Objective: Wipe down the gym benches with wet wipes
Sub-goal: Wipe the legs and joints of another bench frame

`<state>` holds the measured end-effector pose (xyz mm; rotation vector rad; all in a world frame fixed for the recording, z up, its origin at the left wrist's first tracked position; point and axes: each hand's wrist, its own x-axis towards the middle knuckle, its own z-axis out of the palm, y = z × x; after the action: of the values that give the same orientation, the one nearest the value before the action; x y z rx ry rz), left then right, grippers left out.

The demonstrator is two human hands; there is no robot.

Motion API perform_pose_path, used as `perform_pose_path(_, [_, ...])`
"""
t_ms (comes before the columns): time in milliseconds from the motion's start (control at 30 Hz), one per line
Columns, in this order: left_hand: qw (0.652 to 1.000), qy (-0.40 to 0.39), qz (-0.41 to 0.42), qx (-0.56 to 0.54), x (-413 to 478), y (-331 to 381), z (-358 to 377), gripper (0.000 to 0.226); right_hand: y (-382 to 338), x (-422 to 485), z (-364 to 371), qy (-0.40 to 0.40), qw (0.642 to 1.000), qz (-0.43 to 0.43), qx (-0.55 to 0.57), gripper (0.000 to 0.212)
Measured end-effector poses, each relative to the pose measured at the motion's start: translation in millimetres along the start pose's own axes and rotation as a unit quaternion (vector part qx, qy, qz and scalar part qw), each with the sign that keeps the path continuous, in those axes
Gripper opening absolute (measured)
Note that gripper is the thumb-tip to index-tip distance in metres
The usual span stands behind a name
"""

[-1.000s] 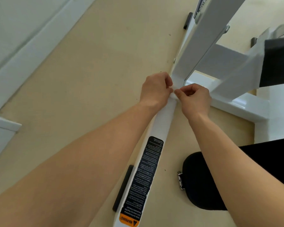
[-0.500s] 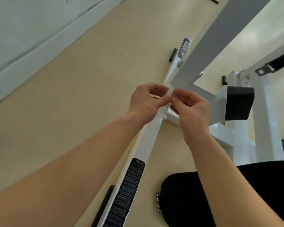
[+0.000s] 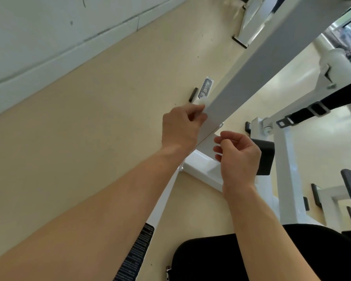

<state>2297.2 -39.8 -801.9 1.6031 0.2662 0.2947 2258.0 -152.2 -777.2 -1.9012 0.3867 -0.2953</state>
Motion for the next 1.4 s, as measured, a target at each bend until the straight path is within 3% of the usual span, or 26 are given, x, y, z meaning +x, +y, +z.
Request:
perform_pose_path(67, [1.000, 0.008, 0.009, -0.009, 4.0, 14.3, -1.1, 0.022, -5.7, 0.6, -1.5, 0.003, 1.000, 0.005, 0.004, 0.026])
perform_pose_path(267, [0.989, 0.033, 0.139, -0.034, 22.6, 101.8, 5.6, 0.023, -31.8, 1.9, -8.8, 0.009, 1.000, -0.012, 0.017, 0.028])
perform_pose_path(533, [0.997, 0.022, 0.074, -0.020, 15.4, 75.9, 1.0, 0.019, -61.1, 5.4, -20.8, 0.025, 0.999, -0.045, 0.004, 0.025])
perform_pose_path(800, [0.979, 0.043, 0.197, -0.029, 31.4, 162.8, 0.9, 0.014, -88.5, 8.9, -33.7, 0.036, 0.998, -0.055, 0.021, 0.027])
perform_pose_path(1000, [0.993, 0.016, 0.114, 0.006, 22.3, 101.1, -4.6, 0.015, -73.7, 6.5, -21.1, 0.038, 0.997, -0.070, -0.005, 0.028])
perform_pose_path(1167, [0.998, 0.002, 0.064, 0.020, 15.9, 44.5, -5.9, 0.016, -18.3, -4.4, -5.8, 0.035, 0.999, -0.010, -0.037, 0.028])
perform_pose_path(1400, [0.996, 0.003, 0.092, 0.004, 17.4, 26.6, -6.0, 0.014, 19.4, -2.1, 6.5, 0.018, 0.998, 0.002, -0.060, 0.024])
